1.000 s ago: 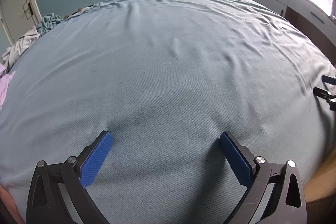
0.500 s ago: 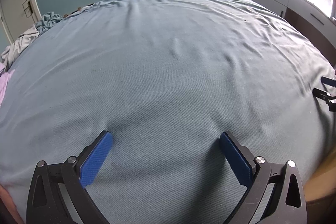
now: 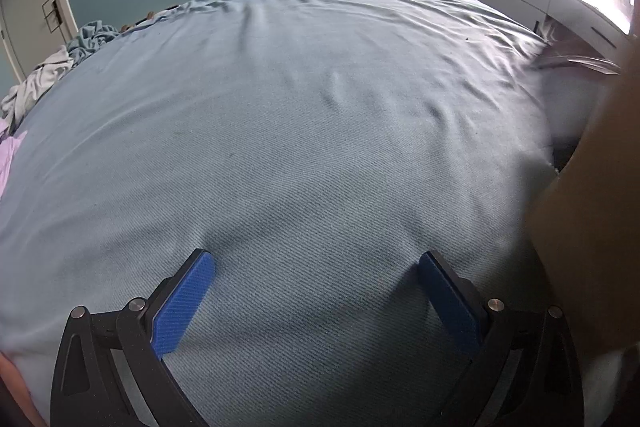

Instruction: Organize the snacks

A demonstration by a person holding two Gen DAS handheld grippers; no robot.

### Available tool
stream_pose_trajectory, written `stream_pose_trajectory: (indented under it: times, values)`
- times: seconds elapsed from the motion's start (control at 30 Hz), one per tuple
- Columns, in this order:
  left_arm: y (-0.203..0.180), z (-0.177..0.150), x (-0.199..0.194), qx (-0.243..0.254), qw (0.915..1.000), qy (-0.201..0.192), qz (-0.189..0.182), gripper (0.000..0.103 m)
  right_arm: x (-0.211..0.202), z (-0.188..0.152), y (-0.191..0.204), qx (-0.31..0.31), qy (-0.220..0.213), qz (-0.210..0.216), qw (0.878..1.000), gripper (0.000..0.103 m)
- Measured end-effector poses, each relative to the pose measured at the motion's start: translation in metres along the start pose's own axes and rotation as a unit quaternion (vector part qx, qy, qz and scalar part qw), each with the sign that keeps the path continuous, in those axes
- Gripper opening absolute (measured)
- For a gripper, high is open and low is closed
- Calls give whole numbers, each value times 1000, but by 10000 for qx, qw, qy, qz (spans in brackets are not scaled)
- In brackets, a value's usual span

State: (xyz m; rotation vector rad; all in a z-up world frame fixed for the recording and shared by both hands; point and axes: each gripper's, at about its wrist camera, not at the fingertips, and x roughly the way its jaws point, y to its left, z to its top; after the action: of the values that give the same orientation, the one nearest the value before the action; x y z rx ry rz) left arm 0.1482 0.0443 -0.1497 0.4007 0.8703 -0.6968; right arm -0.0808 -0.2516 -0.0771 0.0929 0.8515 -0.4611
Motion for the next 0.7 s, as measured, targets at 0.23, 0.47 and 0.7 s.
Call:
stream_pose_trajectory:
  times: [0.23, 0.47, 0.7]
  values:
    - [-1, 0, 0, 12, 10000, 0, 25, 103, 0, -1, 1, 14, -16, 19, 10000, 103]
    - [-1, 0, 0, 10, 10000, 2, 24, 103, 1, -1, -2, 54, -13, 61, 10000, 103]
    - [0, 0, -1, -2, 10000, -3, 4, 103, 1, -1, -1, 33, -10, 39, 10000, 103]
